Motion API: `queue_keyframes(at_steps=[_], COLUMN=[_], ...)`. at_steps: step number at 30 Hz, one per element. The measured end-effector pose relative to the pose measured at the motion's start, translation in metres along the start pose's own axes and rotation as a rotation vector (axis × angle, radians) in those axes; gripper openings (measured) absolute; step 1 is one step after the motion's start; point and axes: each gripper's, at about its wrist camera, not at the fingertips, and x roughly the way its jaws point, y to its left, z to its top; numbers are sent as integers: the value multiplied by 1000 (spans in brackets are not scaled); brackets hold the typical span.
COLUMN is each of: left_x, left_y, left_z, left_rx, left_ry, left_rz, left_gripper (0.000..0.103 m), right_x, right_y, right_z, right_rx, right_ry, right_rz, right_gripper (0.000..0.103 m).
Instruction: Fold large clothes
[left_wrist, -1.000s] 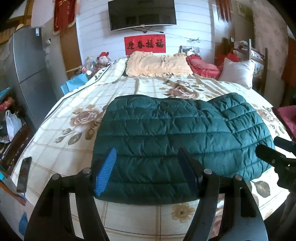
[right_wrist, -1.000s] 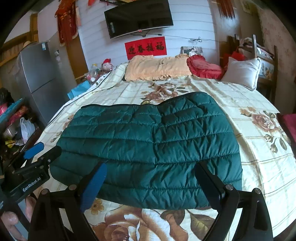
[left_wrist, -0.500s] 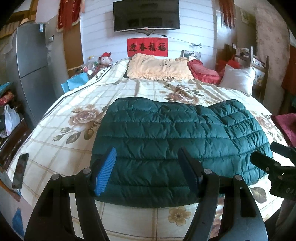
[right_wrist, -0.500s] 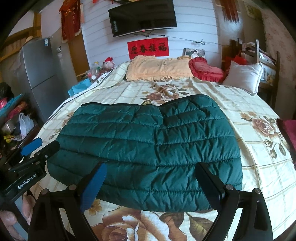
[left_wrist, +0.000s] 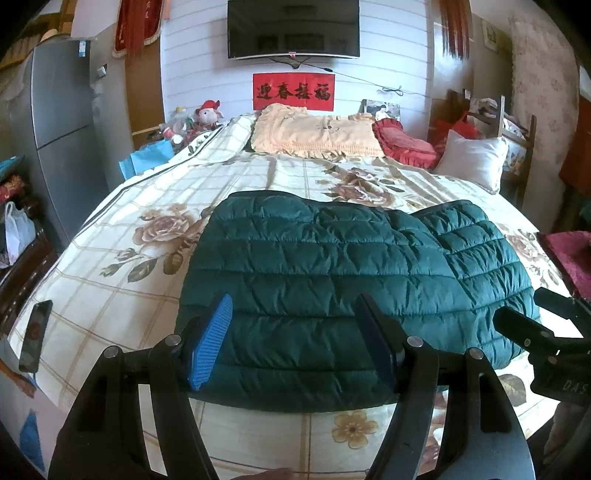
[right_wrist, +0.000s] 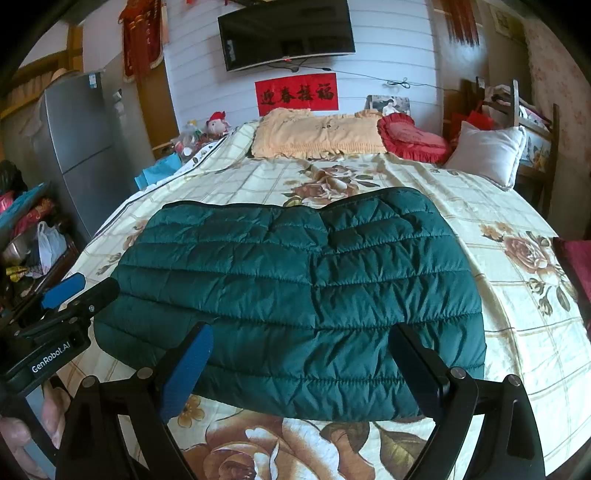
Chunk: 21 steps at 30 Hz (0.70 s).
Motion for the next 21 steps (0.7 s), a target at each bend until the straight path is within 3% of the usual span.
queue_keyframes(at_steps=[21], left_x=[8], left_y=[1], left_z=[-3], left_rx=[0], left_ry=[4], left_rz=[-5], left_gripper=[69], right_x=[6], right_y=[-3], right_z=[1], right_rx=[7], right_ry=[13], right_rz=[1], right_gripper=[94])
